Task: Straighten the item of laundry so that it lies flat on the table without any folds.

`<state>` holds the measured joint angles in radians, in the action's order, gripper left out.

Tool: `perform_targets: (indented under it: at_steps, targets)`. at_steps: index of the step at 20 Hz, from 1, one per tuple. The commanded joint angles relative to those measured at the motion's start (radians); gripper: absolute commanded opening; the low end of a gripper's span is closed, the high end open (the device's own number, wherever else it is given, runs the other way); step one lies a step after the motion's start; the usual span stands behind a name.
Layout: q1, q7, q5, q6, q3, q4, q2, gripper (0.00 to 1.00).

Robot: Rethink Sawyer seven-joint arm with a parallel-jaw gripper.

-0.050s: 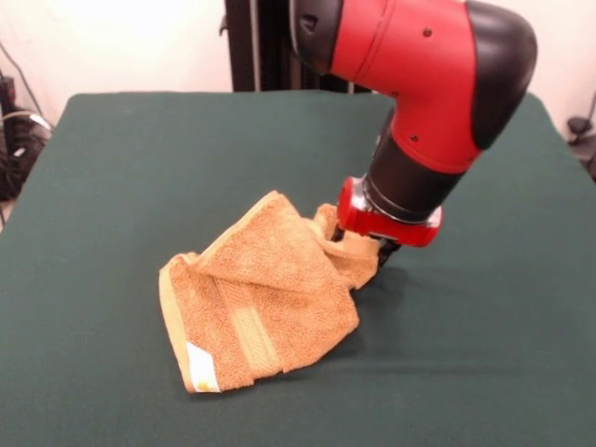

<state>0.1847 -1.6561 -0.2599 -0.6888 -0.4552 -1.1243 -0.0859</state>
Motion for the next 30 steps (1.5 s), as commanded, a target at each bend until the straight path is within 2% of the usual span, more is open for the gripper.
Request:
perform_targets:
  at_steps: [1, 5, 8, 12, 15, 18, 20, 24, 30]
  targets:
    - [-0.209, -0.271, 0.078, 0.811, 0.265, 0.045, 0.355, 1.00]
    - [-0.218, -0.264, 0.101, 0.816, 0.277, 0.037, 0.346, 1.00]
    - [-0.193, -0.286, 0.086, 0.819, 0.231, 0.057, 0.368, 1.00]
    - [-0.182, -0.285, 0.079, 0.899, 0.177, 0.122, 0.434, 1.00]
    - [-0.199, -0.271, 0.087, 0.946, 0.185, 0.158, 0.464, 1.00]
    - [-0.186, -0.269, 0.062, 0.989, 0.144, 0.187, 0.499, 1.00]
    - [-0.198, -0.253, 0.080, 1.010, 0.155, 0.201, 0.507, 1.00]
    - [-0.209, -0.256, 0.096, 0.971, 0.182, 0.192, 0.489, 1.00]
    - [-0.276, -0.228, 0.162, 0.829, 0.342, 0.051, 0.351, 1.00]
